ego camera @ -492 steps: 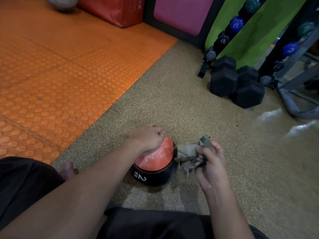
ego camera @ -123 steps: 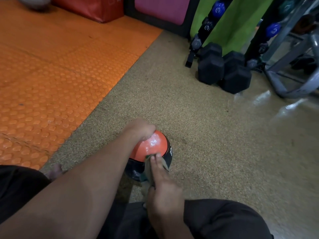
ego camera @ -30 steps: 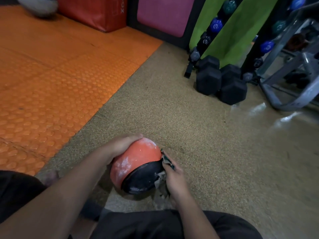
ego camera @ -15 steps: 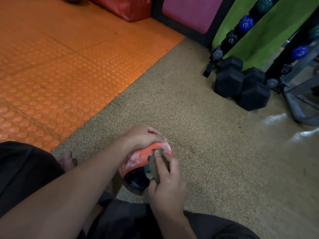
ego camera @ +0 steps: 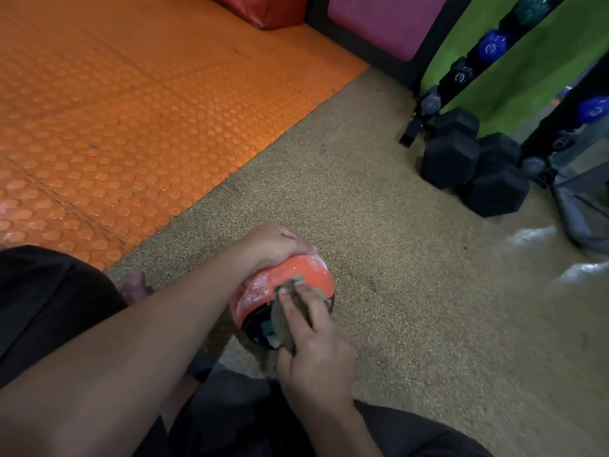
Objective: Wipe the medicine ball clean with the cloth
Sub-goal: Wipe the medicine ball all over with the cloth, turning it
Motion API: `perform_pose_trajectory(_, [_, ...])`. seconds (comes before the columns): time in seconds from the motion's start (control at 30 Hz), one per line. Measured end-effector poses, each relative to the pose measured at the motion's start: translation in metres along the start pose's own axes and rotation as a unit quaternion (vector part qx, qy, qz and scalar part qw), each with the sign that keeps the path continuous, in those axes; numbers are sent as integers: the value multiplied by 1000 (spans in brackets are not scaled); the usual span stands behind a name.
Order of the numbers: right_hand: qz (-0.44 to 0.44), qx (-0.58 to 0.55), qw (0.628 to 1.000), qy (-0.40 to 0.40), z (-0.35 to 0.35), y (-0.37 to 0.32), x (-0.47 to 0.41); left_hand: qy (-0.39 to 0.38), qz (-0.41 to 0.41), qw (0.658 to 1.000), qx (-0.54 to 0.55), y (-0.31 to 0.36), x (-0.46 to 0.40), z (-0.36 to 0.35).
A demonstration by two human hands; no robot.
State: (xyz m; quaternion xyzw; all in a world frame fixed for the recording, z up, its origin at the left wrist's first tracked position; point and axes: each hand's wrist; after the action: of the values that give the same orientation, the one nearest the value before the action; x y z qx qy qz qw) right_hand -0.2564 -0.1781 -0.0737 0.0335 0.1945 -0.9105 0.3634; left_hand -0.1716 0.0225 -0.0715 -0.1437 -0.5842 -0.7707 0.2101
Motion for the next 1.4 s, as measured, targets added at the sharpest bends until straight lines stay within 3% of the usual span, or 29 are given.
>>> perform_pose_trajectory(0.1, [-73,-96,992,39,5,25,-7,18,-3,1000,-23,-1,-2,-5])
perform_pose_trajectory(0.17, [-243,-251,932,94,1,42,-14,21,-1,999,-42,2,-3,-8])
perform_pose_trajectory(0.2, [-320,-303,891,109,-3,45,-19,21,1,998,-51,3,-3,-10])
perform_pose_trajectory(0.23, [-358,-311,873,115,-5,42,-21,21,2,998,-60,3,-4,-12])
perform_pose_trajectory(0.27, [-352,-286,881,130,-8,34,-19,23,1,997,-67,4,-6,-13])
perform_pose_trajectory(0.33, [-243,-182,943,138,-9,6,-8,27,-1,997,-71,4,-8,-14])
perform_pose_trajectory(0.37, [-155,-122,974,111,-8,-5,-2,27,-2,997,-69,3,-9,-13])
perform_pose_trajectory(0.43, [-44,-37,997,48,-6,-7,2,19,-8,998,-67,2,-10,-12])
perform_pose_trajectory(0.47, [-46,-33,998,39,-2,2,-1,17,-10,998,-67,3,-10,-13])
perform_pose_trajectory(0.53, [-163,-119,977,72,1,25,-8,23,-9,998,-66,4,-9,-14])
perform_pose_trajectory(0.6, [-319,-235,912,107,-2,46,-15,28,-7,997,-72,4,-8,-16])
perform_pose_trajectory(0.63, [-349,-241,899,110,-3,45,-17,28,-8,996,-79,5,-8,-17])
perform_pose_trajectory(0.67, [-336,-219,908,120,-5,38,-16,26,-10,996,-85,6,-9,-17])
perform_pose_trajectory(0.77, [-128,-70,985,87,-8,0,-4,23,-1,997,-80,6,-11,-13])
perform_pose_trajectory(0.8, [-53,-15,997,58,-9,-8,2,23,1,997,-80,6,-11,-12])
perform_pose_trajectory(0.87, [-8,9,1000,28,-9,-6,3,27,0,996,-82,5,-11,-14])
perform_pose_trajectory(0.97, [-151,-109,976,114,-7,23,-7,40,-2,995,-87,7,-9,-18])
perform_pose_trajectory(1.03, [-297,-237,912,153,-6,37,-17,38,-6,994,-100,9,-8,-20])
perform_pose_trajectory(1.07, [-327,-258,896,155,-7,35,-19,36,-6,994,-104,10,-7,-20])
perform_pose_trajectory(1.13, [-283,-221,920,155,-7,16,-15,32,-3,994,-104,12,-8,-18])
perform_pose_trajectory(1.2, [-147,-125,974,116,-5,-6,-3,28,-2,994,-102,12,-10,-16])
perform_pose_trajectory(1.27, [-63,-50,995,66,-3,-5,3,24,-6,995,-98,11,-11,-17])
perform_pose_trajectory(1.33, [-116,-72,988,70,1,15,-4,31,-7,995,-91,11,-10,-18])
perform_pose_trajectory(1.4, [-279,-201,934,101,0,40,-14,31,-7,995,-92,10,-8,-19])
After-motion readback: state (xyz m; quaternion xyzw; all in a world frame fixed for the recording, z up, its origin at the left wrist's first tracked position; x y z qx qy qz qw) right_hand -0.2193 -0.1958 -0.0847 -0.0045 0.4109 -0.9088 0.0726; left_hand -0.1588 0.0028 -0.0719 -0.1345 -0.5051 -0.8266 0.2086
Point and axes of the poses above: each hand's wrist, its own x-axis away from the middle knuckle, its own z-axis out of the back of the hand, y = z × x, and after that the axes turned 7 degrees about -y, right-handed
